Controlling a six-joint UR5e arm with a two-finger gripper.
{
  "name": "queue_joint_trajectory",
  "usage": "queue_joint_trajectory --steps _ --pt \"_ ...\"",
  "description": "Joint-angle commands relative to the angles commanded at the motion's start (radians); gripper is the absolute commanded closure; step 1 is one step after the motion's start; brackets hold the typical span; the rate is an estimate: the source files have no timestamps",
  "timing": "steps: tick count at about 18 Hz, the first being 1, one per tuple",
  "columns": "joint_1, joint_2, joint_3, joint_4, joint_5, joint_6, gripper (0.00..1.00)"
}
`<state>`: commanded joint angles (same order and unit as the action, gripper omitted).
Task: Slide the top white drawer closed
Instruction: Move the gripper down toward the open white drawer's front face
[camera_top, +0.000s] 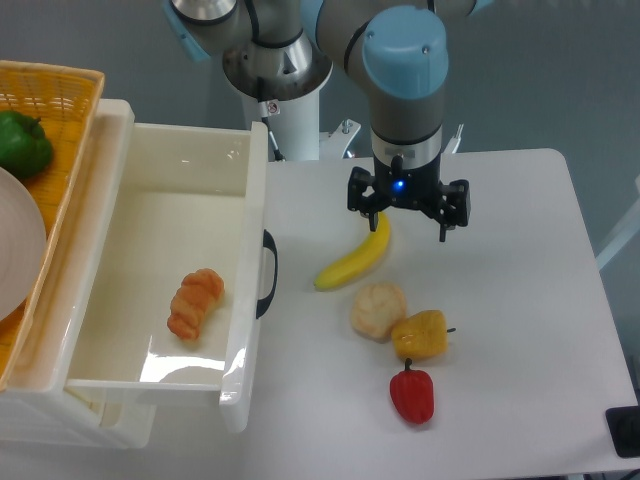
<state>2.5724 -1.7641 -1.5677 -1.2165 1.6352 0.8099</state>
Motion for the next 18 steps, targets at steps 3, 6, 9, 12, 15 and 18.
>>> queue_joint_trajectory --steps 3,6,9,12,15,18 --pt "0.005 -0.011 0.000 0.003 0.002 -0.002 0.00" --pt "0.015 -0.017 -0.001 0.002 -0.008 -0.006 0.00" --pt "0.014 -0.021 -0.014 0.002 -0.002 -0.018 0.00" --pt "0.012 -0.032 -0.032 0.003 -0.002 -0.049 0.00" --pt "0.006 -0.044 -0.034 0.003 0.000 -0.083 0.00" --pt "0.005 -0.049 -0.057 0.005 -0.002 -0.095 0.00"
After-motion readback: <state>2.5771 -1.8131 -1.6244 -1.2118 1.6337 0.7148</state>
